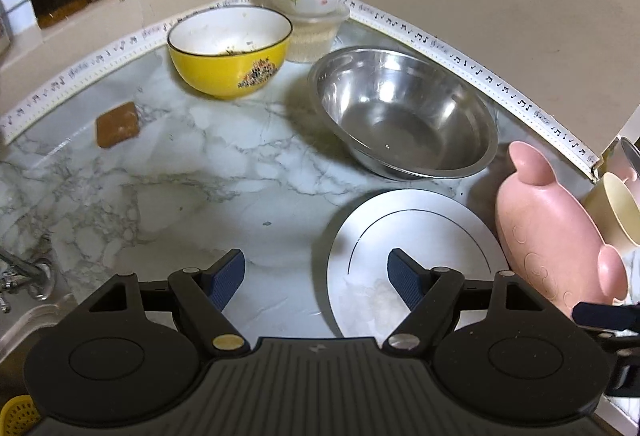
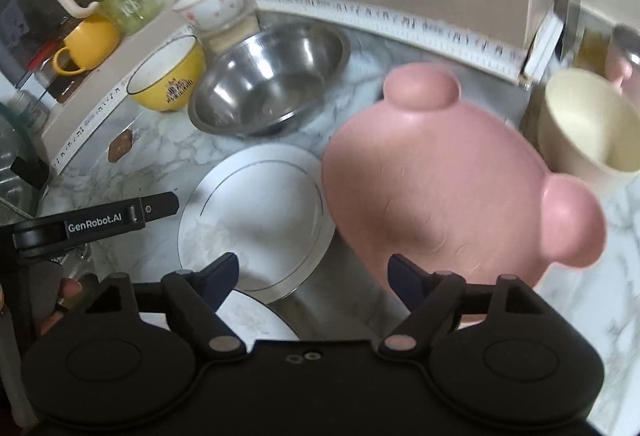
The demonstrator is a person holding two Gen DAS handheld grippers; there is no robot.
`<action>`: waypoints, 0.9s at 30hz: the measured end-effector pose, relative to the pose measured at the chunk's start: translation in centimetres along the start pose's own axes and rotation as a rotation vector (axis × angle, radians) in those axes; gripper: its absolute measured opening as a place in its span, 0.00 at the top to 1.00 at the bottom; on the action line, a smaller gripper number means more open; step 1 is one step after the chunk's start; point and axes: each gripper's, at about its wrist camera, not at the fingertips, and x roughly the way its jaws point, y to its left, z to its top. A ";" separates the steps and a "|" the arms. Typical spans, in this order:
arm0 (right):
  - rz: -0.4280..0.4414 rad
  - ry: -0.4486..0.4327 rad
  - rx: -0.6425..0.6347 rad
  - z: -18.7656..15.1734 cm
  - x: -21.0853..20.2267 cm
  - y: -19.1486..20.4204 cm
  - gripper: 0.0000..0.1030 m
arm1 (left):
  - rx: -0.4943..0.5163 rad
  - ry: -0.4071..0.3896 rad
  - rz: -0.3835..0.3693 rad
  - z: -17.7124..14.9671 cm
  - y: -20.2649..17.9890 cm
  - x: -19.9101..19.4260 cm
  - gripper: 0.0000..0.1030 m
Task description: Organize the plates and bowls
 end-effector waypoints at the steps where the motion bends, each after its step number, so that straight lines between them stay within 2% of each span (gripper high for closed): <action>1: -0.005 0.006 0.000 0.0 0.3 0.1 0.24 | 0.000 0.006 -0.001 0.1 0.0 0.3 0.24; 9: -0.015 0.037 0.038 0.5 1.5 0.1 0.26 | 0.018 0.048 -0.009 0.8 -0.2 2.6 0.25; 11: -0.010 0.036 0.082 0.8 1.2 -0.2 0.34 | 0.008 0.053 -0.011 1.0 0.0 3.0 0.25; 15: 0.061 0.029 0.120 0.8 -0.1 0.2 0.34 | -0.016 0.063 -0.036 1.3 0.5 3.5 0.25; 16: 0.070 0.044 0.123 0.9 0.0 0.2 0.34 | -0.013 0.067 -0.040 1.3 0.4 3.7 0.29; 18: 0.053 0.076 0.133 0.6 0.8 0.1 0.36 | -0.010 0.072 -0.041 1.3 0.3 3.8 0.29; 21: 0.048 0.110 0.183 0.2 1.9 -0.4 0.44 | -0.017 0.076 -0.046 1.4 0.5 4.0 0.29; 25: 0.043 0.127 0.207 0.2 3.0 -0.5 0.48 | -0.041 0.095 -0.043 1.6 1.0 4.5 0.29; 27: 0.044 0.133 0.208 0.3 3.6 -0.5 0.52 | -0.059 0.112 -0.057 1.7 1.3 4.8 0.37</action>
